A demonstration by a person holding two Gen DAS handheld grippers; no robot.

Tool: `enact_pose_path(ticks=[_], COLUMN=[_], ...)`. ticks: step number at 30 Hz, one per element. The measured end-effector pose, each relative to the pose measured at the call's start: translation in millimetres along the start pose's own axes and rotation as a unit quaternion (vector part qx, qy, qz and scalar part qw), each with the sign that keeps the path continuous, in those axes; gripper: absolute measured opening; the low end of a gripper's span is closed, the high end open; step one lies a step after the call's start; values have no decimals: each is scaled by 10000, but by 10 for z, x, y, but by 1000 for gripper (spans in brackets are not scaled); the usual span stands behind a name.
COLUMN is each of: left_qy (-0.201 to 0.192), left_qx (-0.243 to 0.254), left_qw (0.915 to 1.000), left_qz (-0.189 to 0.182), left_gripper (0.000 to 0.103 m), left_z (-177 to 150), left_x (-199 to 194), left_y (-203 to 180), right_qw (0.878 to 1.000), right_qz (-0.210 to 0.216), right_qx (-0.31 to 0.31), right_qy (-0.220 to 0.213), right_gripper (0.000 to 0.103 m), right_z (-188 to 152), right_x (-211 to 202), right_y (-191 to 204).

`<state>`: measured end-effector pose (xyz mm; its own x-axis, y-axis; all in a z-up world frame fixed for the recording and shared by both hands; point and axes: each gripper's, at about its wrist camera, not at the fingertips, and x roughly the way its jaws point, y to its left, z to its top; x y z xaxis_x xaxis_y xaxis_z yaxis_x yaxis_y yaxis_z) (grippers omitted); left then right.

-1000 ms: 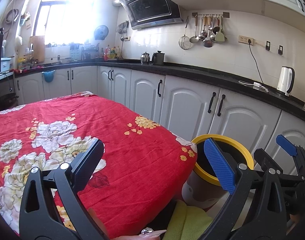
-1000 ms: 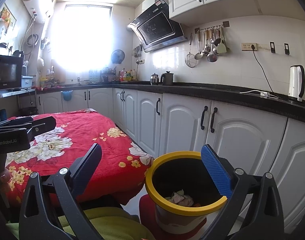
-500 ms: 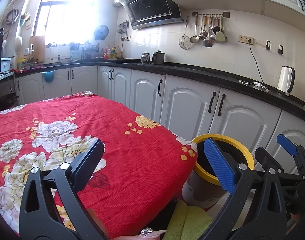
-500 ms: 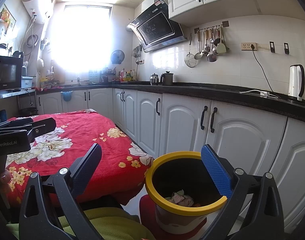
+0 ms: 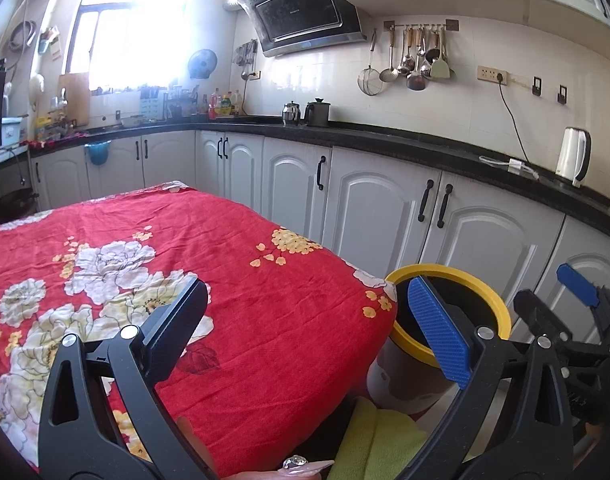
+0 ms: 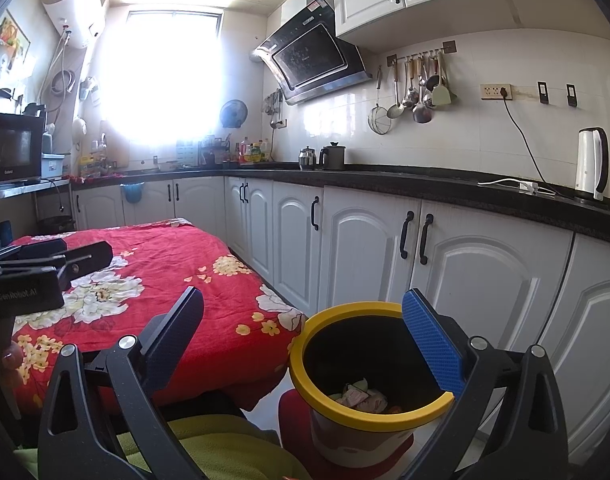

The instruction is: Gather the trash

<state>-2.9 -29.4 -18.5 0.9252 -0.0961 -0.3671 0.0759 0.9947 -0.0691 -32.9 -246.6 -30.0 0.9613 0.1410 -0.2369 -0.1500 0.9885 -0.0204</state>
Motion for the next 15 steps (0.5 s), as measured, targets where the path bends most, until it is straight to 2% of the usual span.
enact_pose_path(ticks=[7, 9, 11, 12, 13, 14, 15], left_qy=[139, 310, 521, 622, 691, 722, 729], left_qx=[-106, -275, -602, -745, -873, -1014, -1179], left_qw=[9998, 9990, 9963, 9939, 9899, 9837, 9752], left_qz=[29, 155, 326, 515, 879, 1301, 1725], left_gripper=[92, 92, 92, 92, 92, 92, 92], left_z=[-1, 41, 86, 99, 100, 85, 64], left_x=[48, 71, 61, 39, -9, -70, -155], left_y=[57, 221, 549, 790, 1093, 1408, 1726], right_qw=[9998, 9995, 9973, 9947, 9902, 9853, 9735], right_qz=[63, 271, 698, 979, 1326, 1602, 2095], right_qx=[83, 19, -112, -177, -264, -362, -541], right_qy=[139, 172, 199, 250, 349, 469, 747], right_gripper=[97, 97, 97, 97, 97, 97, 97], right_z=[66, 155, 284, 351, 427, 479, 538], right_x=[71, 147, 268, 343, 443, 533, 685], right_y=[-11, 75, 322, 492, 727, 945, 1339])
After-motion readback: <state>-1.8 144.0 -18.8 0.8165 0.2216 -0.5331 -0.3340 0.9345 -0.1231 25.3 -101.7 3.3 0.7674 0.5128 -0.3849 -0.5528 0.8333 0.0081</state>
